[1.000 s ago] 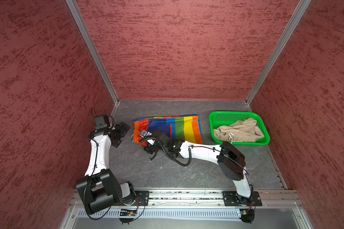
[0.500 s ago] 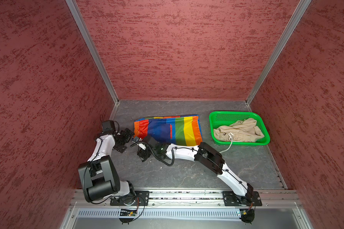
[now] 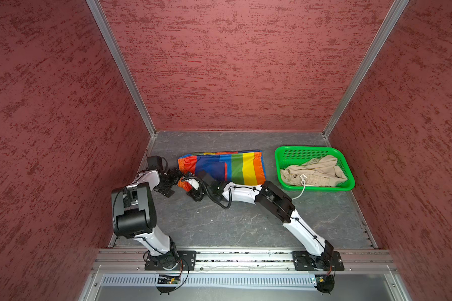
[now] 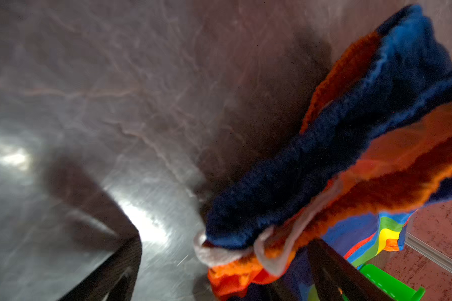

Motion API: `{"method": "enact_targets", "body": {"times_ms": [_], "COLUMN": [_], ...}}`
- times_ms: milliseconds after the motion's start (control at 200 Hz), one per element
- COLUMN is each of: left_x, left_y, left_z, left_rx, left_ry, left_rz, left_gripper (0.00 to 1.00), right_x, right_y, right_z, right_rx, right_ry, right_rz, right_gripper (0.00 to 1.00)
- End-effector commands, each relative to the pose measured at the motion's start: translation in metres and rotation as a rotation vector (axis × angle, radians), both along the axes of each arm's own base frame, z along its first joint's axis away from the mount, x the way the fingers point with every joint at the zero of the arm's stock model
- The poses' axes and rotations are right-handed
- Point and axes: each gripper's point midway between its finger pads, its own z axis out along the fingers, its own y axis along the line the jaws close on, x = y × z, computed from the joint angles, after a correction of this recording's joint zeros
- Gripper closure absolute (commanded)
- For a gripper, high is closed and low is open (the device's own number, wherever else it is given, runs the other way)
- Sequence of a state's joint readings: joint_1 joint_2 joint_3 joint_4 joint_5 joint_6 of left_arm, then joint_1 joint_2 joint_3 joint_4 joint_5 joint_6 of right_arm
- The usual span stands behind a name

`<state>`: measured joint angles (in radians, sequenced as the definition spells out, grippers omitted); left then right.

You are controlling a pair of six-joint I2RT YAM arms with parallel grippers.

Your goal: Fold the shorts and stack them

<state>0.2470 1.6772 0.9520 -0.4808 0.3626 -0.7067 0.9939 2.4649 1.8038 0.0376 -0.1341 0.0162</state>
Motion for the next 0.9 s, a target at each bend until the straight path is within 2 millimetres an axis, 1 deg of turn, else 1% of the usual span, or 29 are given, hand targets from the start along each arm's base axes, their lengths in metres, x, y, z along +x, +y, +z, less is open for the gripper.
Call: {"method": "enact_targets", "body": {"times_ms": [0,110,225,306,406,436,516,591,681,751,831,897], "left_x": [0.008,0.014,0.018,0.019,0.013,0.01,0.001,-0.011,-0.027,-0.042,-0.058,-0.066], "left_y": [-0.009,-0.017,-0.028,-0.035,-0.045,-0.049,-0.058,-0.062,-0.07,-0.078,-0.089,-0.097], "left_z": [-0.014,-0.015,-0.007,0.002,0.001,-0.001,-0.01,-0.018,-0.022,-0.022,-0.018,-0.014], "left_rx": [0.009,0.013,-0.022,-0.019,-0.009,-0.009,-0.019,-0.021,-0.035,-0.031,-0.02,-0.002], "left_ry": [0.021,0.026,0.005,-0.013,0.011,0.023,0.05,0.083,0.117,0.141,0.15,0.148], "left_rz": [-0.014,-0.033,-0.055,-0.085,-0.129,-0.14,-0.172,-0.189,-0.217,-0.248,-0.285,-0.315], "left_gripper": [0.04,0.08,0.09,0.09,0.1,0.11,0.22,0.24,0.24,0.24,0.24,0.24], "right_x": [-0.006,-0.005,0.004,0.011,0.017,0.018,0.021,0.023,0.024,0.027,0.03,0.031], "right_y": [-0.003,-0.003,-0.01,-0.021,-0.043,-0.051,-0.067,-0.077,-0.089,-0.098,-0.106,-0.109], "right_z": [0.013,0.01,0.023,0.045,0.079,0.087,0.106,0.12,0.125,0.124,0.121,0.12], "right_rx": [0.072,0.077,0.063,0.051,0.067,0.066,0.054,0.034,-0.019,-0.075,-0.124,-0.142], "right_ry": [0.081,0.117,0.064,-0.017,-0.153,-0.192,-0.278,-0.344,-0.411,-0.465,-0.515,-0.532], "right_rz": [0.024,0.028,-0.016,-0.056,-0.11,-0.125,-0.157,-0.17,-0.176,-0.186,-0.2,-0.2], "right_gripper": [0.34,0.34,0.26,0.21,0.14,0.13,0.11,0.11,0.1,0.08,0.05,0.02]}}
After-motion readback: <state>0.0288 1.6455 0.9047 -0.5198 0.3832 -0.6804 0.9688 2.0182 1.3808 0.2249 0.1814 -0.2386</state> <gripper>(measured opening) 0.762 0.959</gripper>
